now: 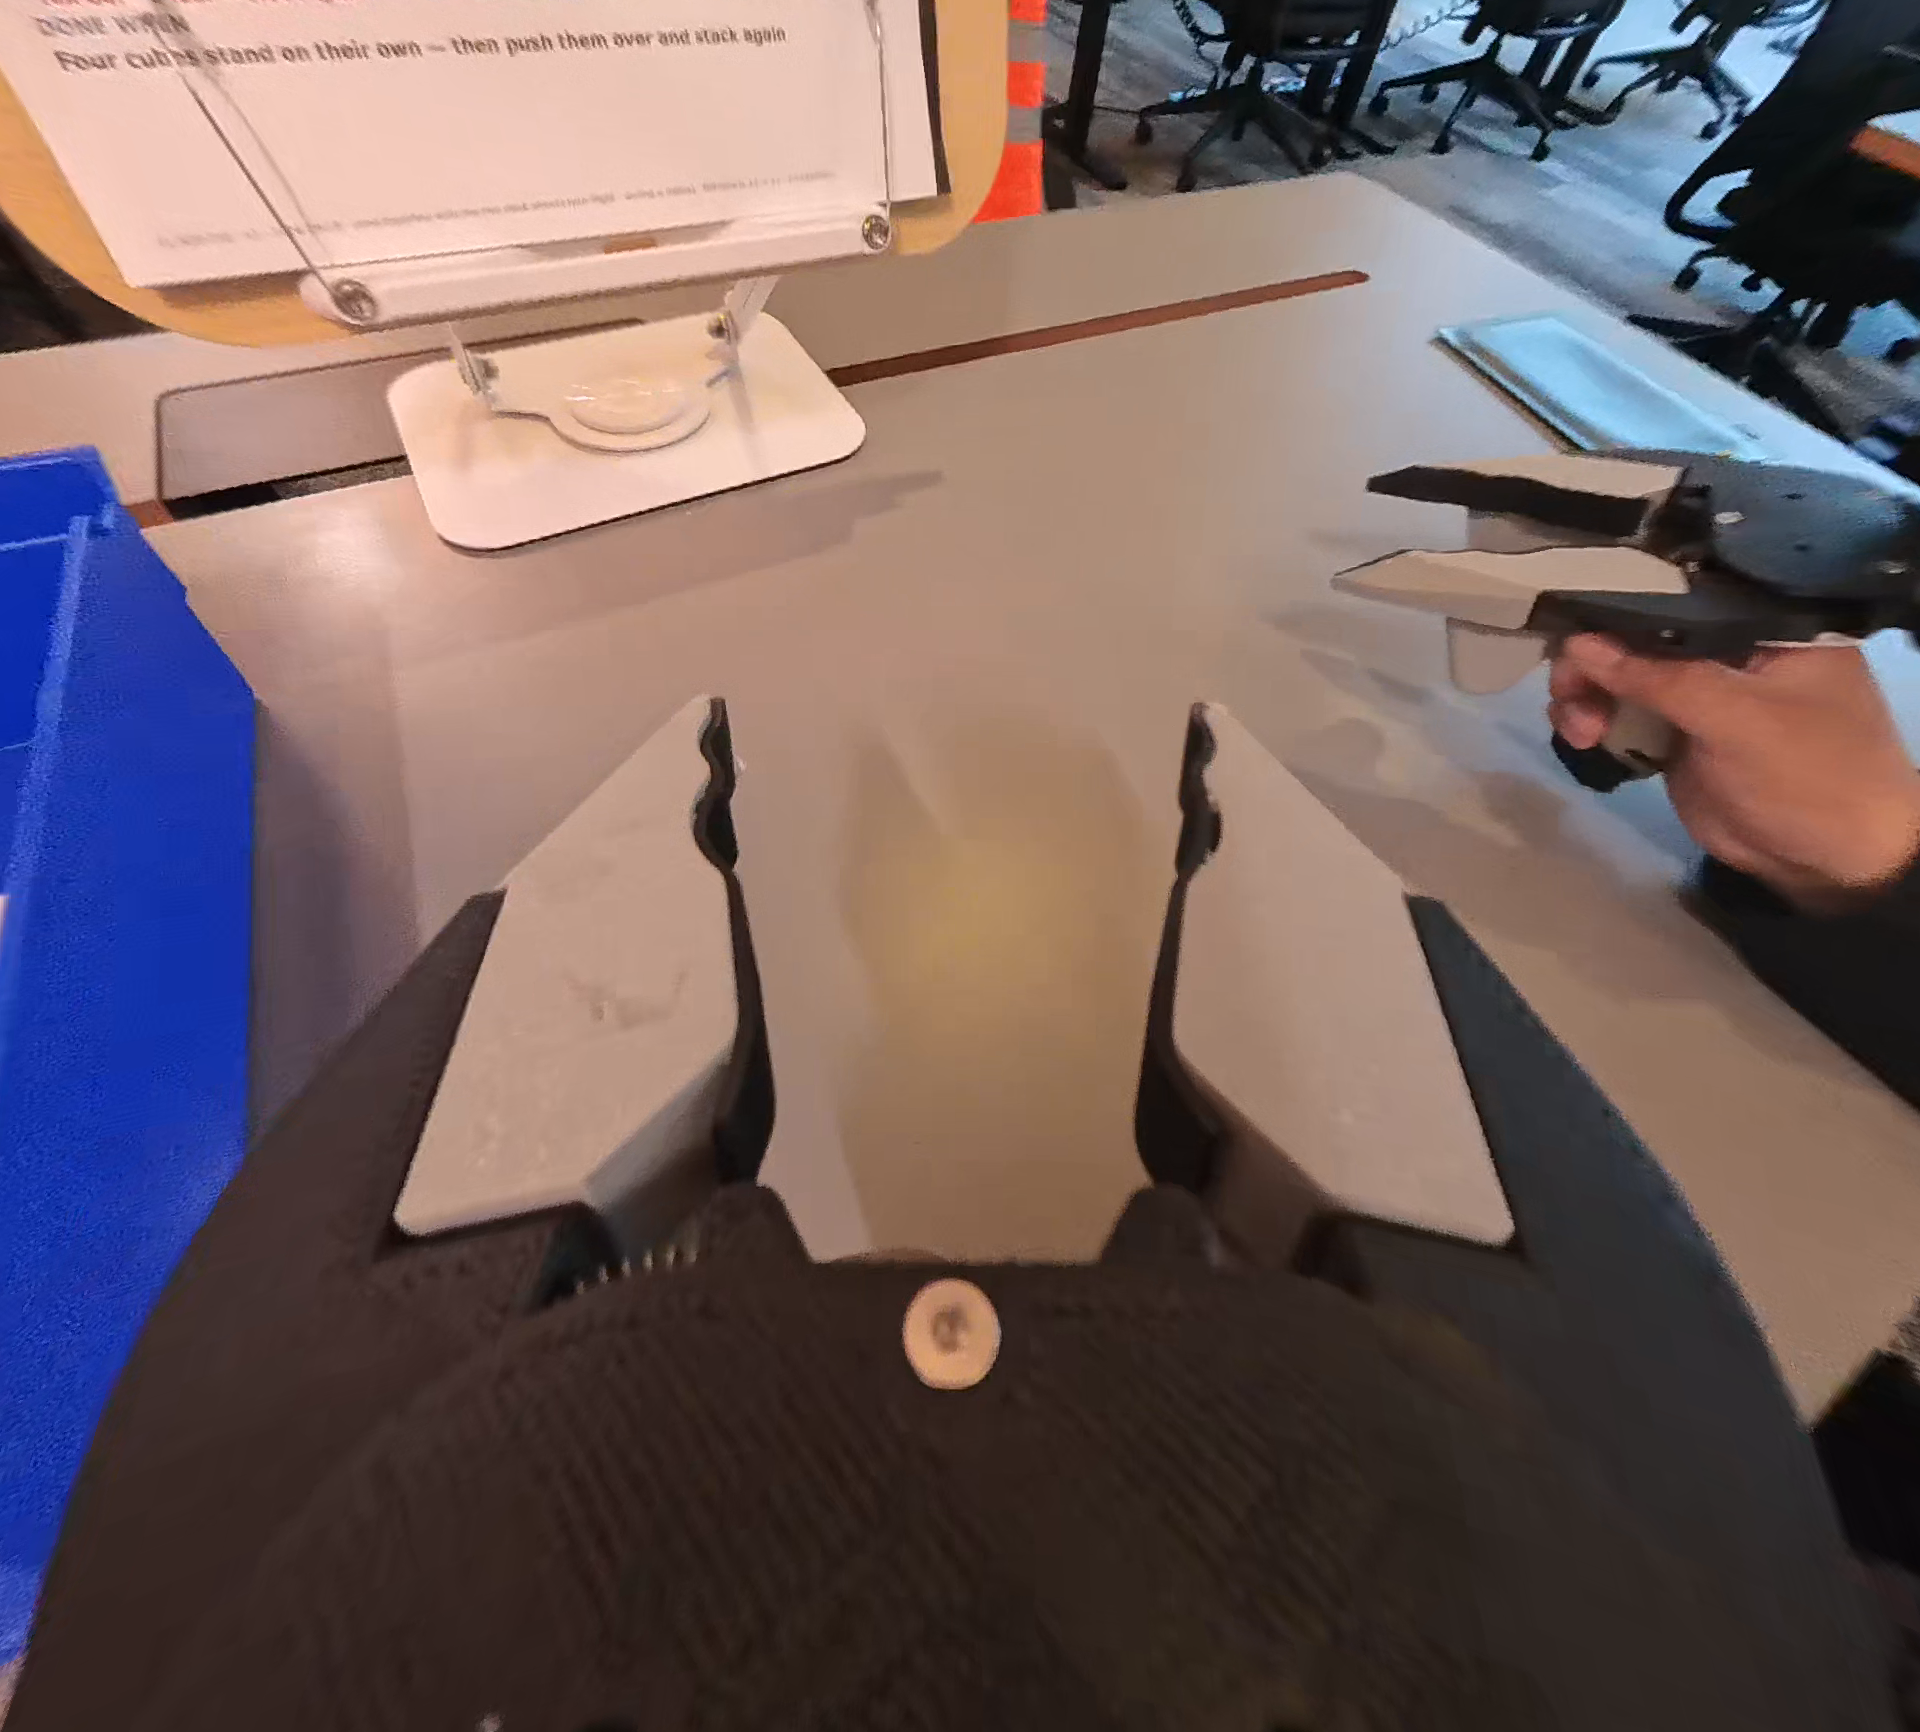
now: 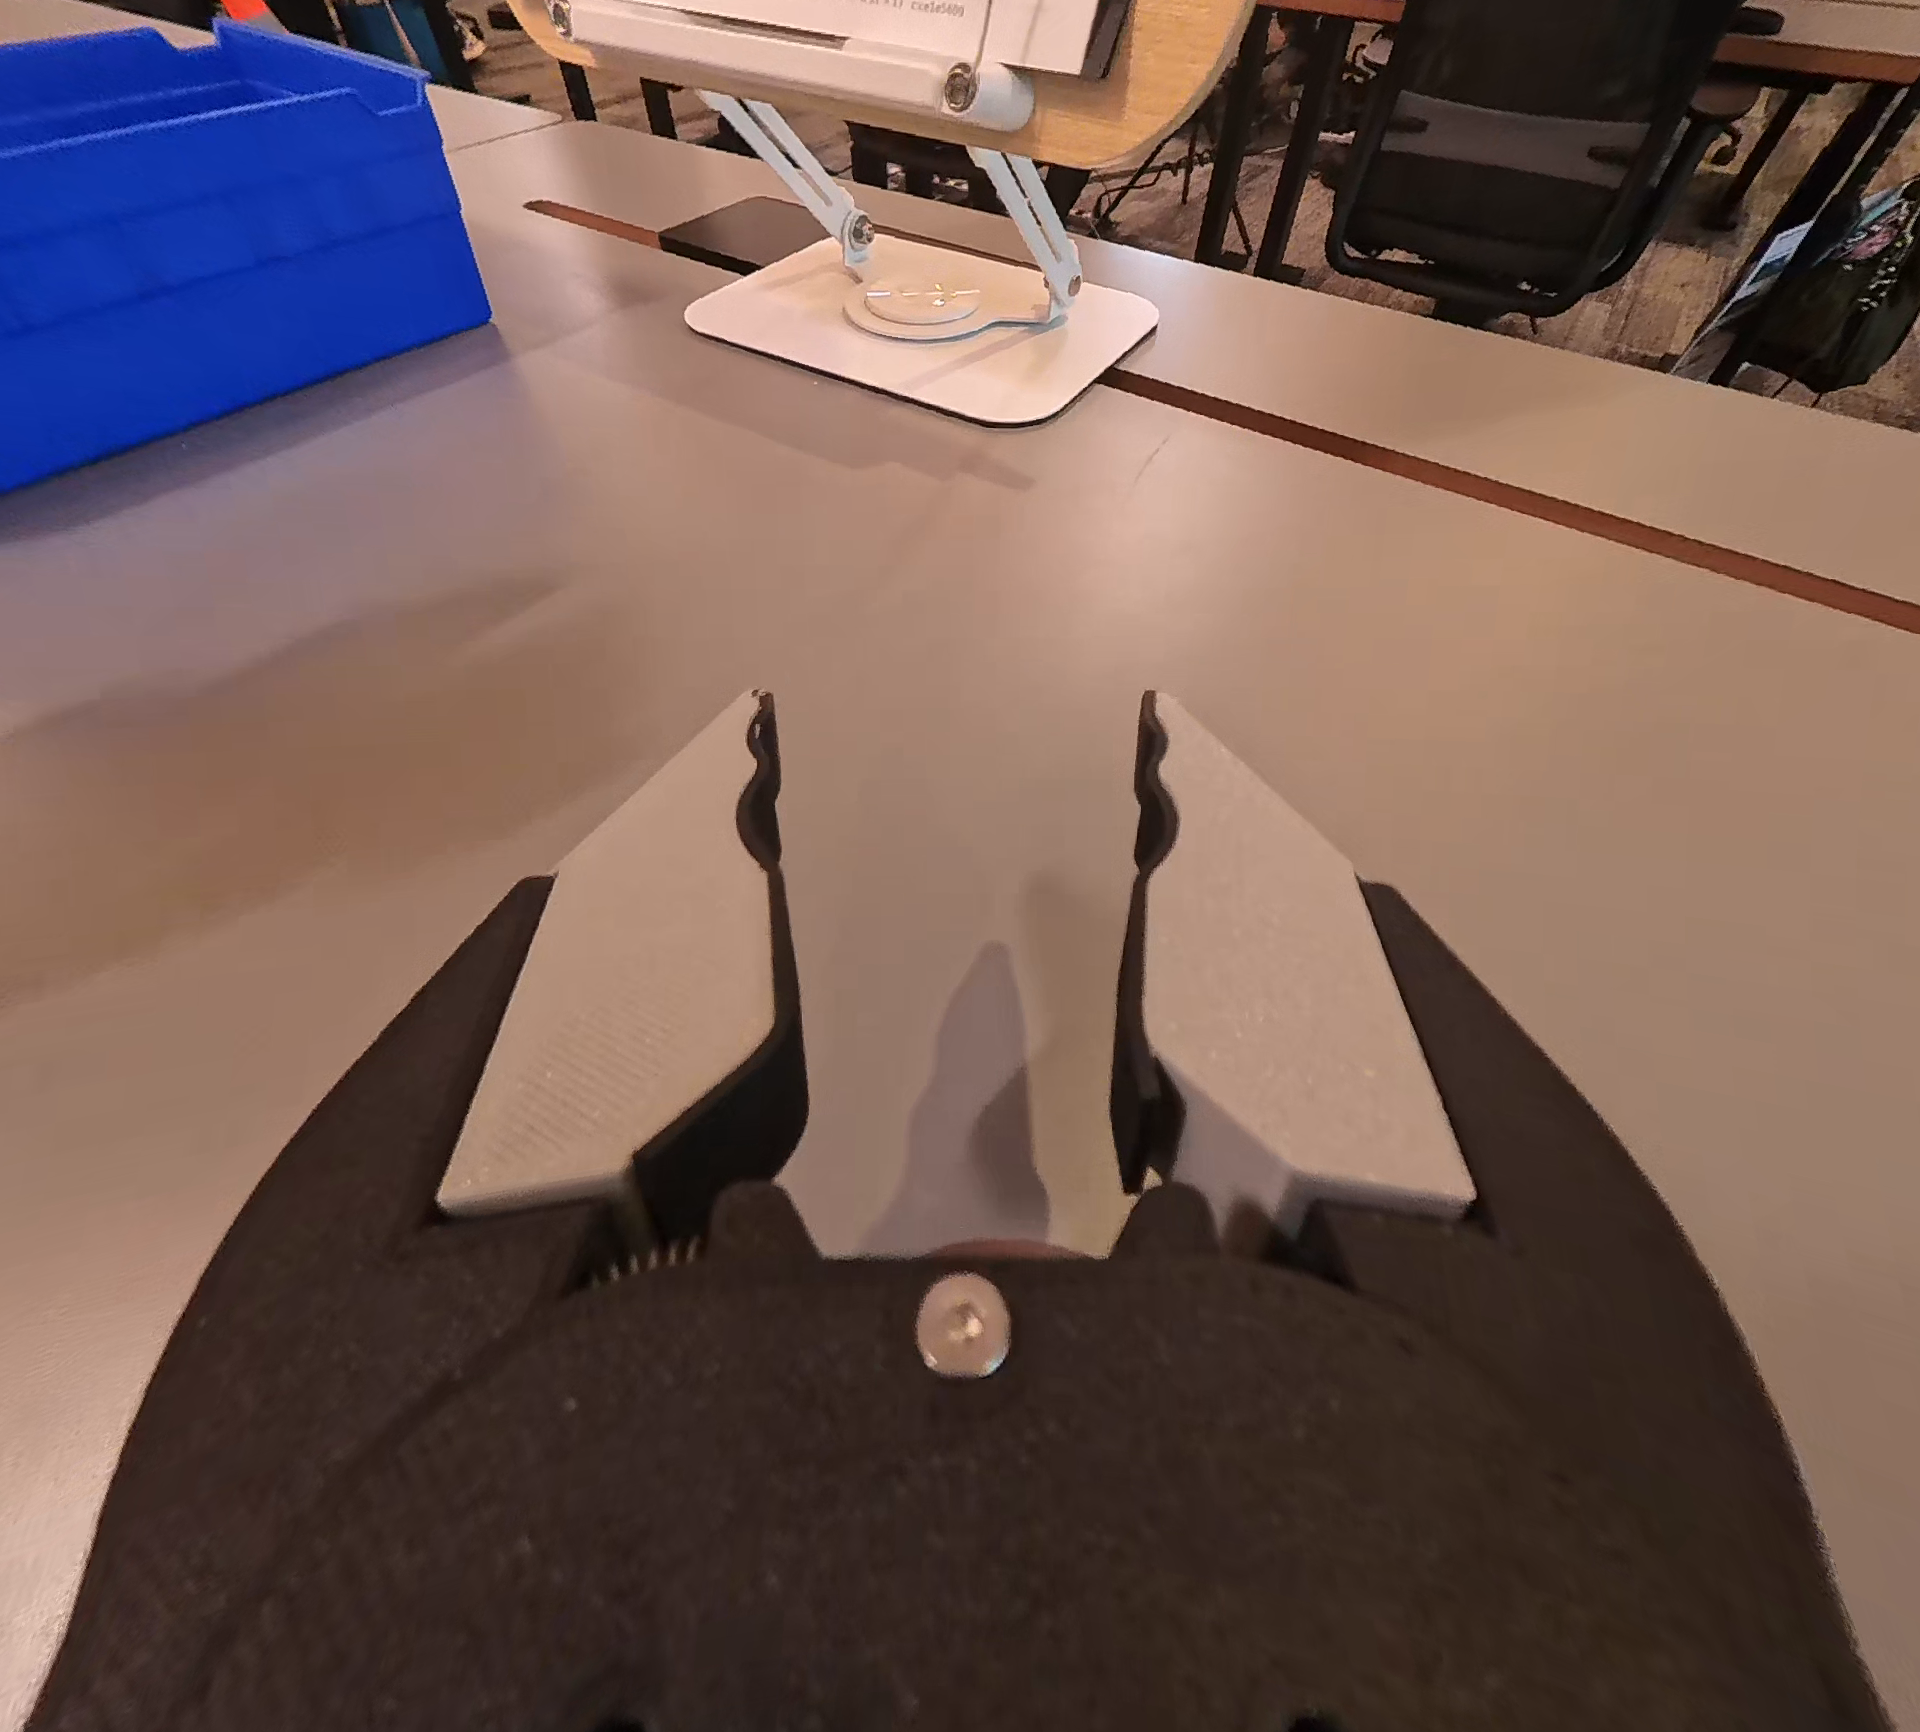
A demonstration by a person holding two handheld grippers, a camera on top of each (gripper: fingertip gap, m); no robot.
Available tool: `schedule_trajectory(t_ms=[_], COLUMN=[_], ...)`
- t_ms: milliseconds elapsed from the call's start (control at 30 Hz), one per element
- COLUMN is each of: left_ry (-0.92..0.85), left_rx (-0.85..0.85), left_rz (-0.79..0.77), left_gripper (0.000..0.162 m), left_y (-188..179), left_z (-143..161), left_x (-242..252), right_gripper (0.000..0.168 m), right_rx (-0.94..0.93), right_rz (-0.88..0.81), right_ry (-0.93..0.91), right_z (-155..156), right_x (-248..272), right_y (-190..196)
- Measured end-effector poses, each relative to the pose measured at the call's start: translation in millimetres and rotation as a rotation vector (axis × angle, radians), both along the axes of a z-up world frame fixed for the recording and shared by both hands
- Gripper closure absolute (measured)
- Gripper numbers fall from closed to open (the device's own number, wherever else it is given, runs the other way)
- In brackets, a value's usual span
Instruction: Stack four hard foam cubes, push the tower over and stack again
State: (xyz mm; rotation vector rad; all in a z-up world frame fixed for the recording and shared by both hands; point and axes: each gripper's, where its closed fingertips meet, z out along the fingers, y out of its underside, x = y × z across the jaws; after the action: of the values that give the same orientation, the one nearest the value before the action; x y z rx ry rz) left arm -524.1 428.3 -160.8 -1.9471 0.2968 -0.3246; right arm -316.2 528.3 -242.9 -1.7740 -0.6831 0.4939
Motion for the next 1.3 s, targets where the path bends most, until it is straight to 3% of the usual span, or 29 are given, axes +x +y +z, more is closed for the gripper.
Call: schedule_trajectory(t_ms=[333,600,1300], left_ry=[0.016,0.106,0.077], left_rx=[0.110,0.120,0.106], left_rz=[0.123,0.107,0.110], left_gripper=[0.077,0.076,0.076], left_y=[49,50,49], left_z=[-52,-70,-77], left_x=[13,14,9], right_gripper=[0.102,0.102,0.102], right_rx=[0.011,0.031,0.042], right_rz=[0.005,0.032,0.029], right_ry=[-0.016,-0.032,-0.074], right_z=[-1,1,-6], right_x=[-2,-11,-14], right_y=[-1,-7,-9])
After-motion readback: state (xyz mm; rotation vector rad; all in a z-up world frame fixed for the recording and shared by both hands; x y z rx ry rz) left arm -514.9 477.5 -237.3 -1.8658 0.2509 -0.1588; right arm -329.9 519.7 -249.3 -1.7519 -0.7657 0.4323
